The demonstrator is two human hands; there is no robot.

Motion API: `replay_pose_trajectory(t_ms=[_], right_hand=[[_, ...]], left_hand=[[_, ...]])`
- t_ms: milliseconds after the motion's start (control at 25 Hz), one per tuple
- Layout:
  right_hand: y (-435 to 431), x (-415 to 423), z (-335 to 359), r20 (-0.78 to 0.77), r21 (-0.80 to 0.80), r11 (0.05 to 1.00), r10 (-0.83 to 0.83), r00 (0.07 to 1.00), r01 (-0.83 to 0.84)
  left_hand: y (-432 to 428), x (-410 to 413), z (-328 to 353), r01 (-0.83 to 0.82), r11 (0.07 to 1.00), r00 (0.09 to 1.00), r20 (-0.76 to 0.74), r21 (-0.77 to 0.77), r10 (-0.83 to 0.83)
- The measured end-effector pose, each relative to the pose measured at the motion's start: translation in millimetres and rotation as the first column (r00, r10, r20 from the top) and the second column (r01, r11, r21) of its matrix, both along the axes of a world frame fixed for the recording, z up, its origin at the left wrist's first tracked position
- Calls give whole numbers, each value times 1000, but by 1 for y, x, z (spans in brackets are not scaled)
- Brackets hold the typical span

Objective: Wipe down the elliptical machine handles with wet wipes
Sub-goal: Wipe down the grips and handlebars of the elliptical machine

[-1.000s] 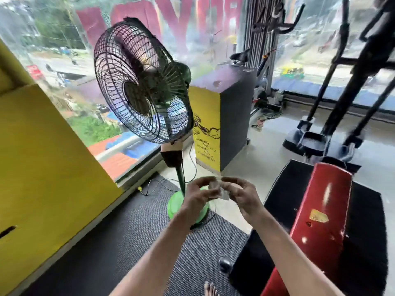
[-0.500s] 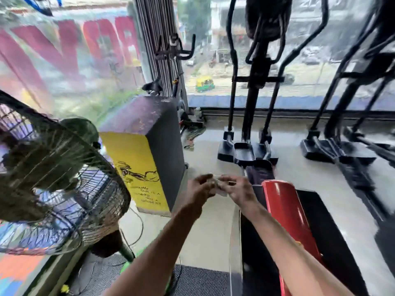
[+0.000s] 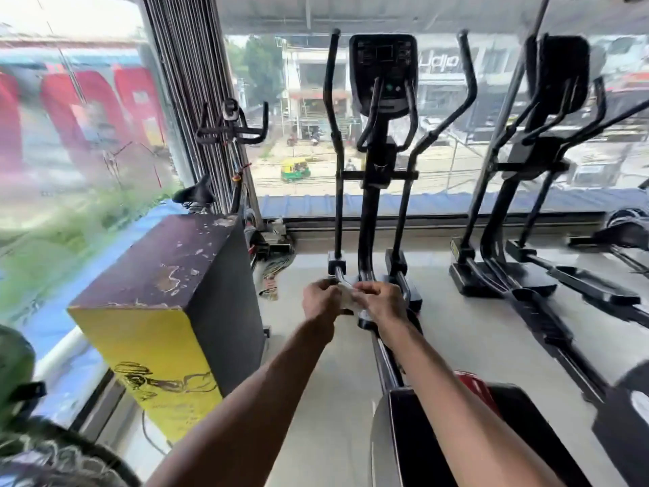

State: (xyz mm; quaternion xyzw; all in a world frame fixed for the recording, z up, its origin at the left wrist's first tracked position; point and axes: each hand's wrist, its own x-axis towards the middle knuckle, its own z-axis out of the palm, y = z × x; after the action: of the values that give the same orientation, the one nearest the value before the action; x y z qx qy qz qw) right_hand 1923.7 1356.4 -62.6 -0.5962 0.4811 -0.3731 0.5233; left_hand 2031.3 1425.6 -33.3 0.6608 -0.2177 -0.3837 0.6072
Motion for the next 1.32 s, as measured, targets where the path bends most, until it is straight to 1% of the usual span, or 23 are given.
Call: replay_pose_trajectory(t_ms=[120,200,280,360,440,520,600,680,760,840,920,1040,1160,1240,1320], right_hand=[[-59,35,2,-45,-93,995,-46,998,42],[-111,59,1,-11,-101,994,-49,999,48],[-170,85,5,18,-98,994,-35,999,37],[-235,107,13,33,-128,992,-13,999,17],[-291,126,22,18,-142,990,22,1000,-19],[-344,147,28,-14,-173,983,58,998,-60],[-389,168,35,-15,-201,977,70,997,-72],[-427,189,40,-4,-218,971,96,995,-95],[-468,214,38,3,-227,968,107,994,-103],[-504,239,36,7,-230,967,115,993,-111],[-543,272,37,26,-233,966,122,992,-113],[-591,318,48,55,-232,969,98,994,-83],[-635,353,58,83,-272,962,20,996,4],[-663,369,73,90,-283,956,-46,995,70],[-686,381,90,155,-294,948,-78,985,122]], left_hand=[[-70,33,-7,-29,999,1000,-11,23,29],[-120,55,-8,-30,999,1000,3,16,30],[-176,81,-4,-26,1000,999,44,-11,27],[-231,105,7,5,999,999,54,-46,-3],[-276,126,17,20,998,998,53,-62,-17],[-320,151,25,16,997,996,84,-82,-9],[-363,180,30,18,994,997,70,-106,-11],[-405,210,32,47,993,997,68,-111,-40],[-448,243,29,77,992,991,116,-104,-64],[-481,271,28,148,985,975,180,-92,-130],[-516,305,29,206,975,961,206,-83,-185],[-570,354,39,255,961,958,161,-104,-237],[-615,391,63,304,937,951,114,-171,-288],[-648,412,80,343,918,938,123,-198,-323],[-677,429,94,370,906,927,143,-205,-346]])
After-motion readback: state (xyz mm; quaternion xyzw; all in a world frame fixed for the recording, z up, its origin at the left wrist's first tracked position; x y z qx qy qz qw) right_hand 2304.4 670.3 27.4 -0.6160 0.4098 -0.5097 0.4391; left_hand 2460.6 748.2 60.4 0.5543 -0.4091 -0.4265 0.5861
